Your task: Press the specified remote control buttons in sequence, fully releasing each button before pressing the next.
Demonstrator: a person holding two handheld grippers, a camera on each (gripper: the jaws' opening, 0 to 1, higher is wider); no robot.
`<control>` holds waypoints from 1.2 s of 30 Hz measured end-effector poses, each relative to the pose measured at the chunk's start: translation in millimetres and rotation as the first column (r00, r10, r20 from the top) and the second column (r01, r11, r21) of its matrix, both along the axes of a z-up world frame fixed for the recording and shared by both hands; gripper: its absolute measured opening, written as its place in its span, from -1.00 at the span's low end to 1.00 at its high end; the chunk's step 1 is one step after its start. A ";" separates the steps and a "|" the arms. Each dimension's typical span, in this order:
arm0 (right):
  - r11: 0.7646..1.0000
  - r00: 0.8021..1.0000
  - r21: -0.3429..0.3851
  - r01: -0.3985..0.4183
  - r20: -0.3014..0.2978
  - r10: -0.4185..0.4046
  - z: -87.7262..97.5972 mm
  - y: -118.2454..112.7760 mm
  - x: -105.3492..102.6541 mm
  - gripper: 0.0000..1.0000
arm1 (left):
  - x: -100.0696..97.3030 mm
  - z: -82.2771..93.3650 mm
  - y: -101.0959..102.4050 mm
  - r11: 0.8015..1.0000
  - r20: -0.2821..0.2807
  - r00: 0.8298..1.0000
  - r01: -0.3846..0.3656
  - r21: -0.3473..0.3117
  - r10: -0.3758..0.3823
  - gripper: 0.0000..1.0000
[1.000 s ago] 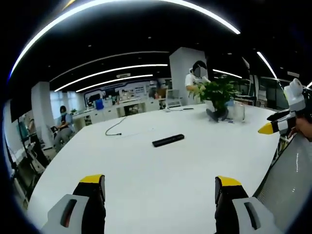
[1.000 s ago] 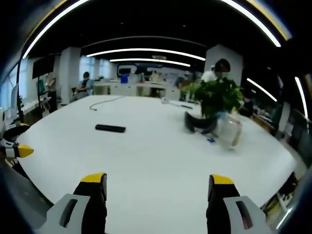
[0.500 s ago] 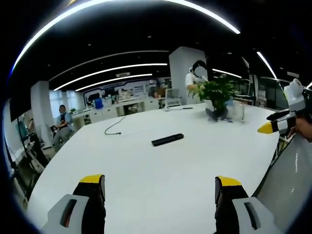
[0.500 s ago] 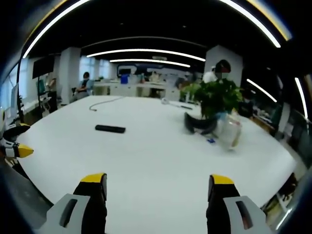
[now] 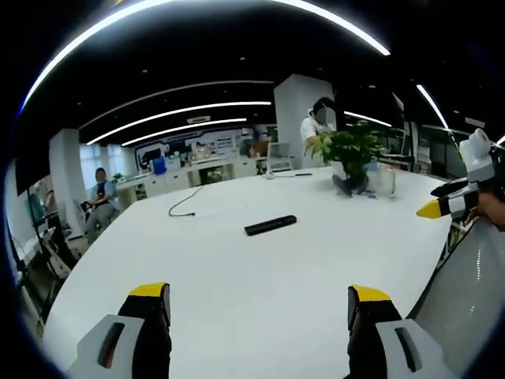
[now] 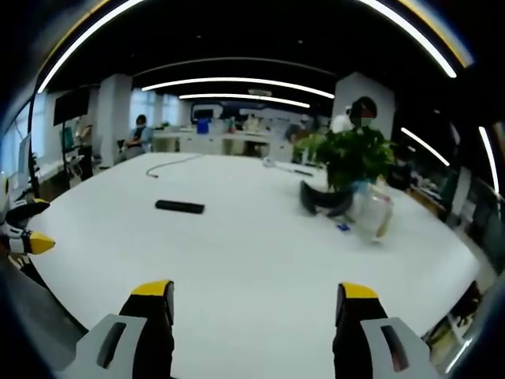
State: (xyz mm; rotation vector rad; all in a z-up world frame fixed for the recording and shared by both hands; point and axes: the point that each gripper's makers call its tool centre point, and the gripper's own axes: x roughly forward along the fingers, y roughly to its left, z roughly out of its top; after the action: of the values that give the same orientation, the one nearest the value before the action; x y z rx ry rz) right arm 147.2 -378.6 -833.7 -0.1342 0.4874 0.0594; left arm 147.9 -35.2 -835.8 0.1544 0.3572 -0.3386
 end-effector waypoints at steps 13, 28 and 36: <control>1.000 1.000 0.003 0.002 0.006 -0.002 1.2 -0.4 -0.3 0.62 | -0.6 -2.8 -2.4 1.000 -0.014 1.000 0.013 0.016 -0.013 0.91; 1.000 1.000 0.011 -0.001 0.016 0.001 3.2 -0.2 -0.1 0.57 | -0.9 -0.1 -4.8 1.000 -0.015 1.000 0.027 0.011 -0.027 0.82; 1.000 1.000 0.015 0.002 0.020 -0.002 4.3 -0.5 -0.5 0.55 | -0.8 3.7 -5.5 0.999 0.002 0.999 0.032 0.018 -0.032 0.80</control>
State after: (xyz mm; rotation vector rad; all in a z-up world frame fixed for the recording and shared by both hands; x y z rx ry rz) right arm 146.7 -379.1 -829.5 -0.1198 0.4673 0.0598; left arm 147.1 -40.7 -832.1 0.1784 0.3559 -0.3668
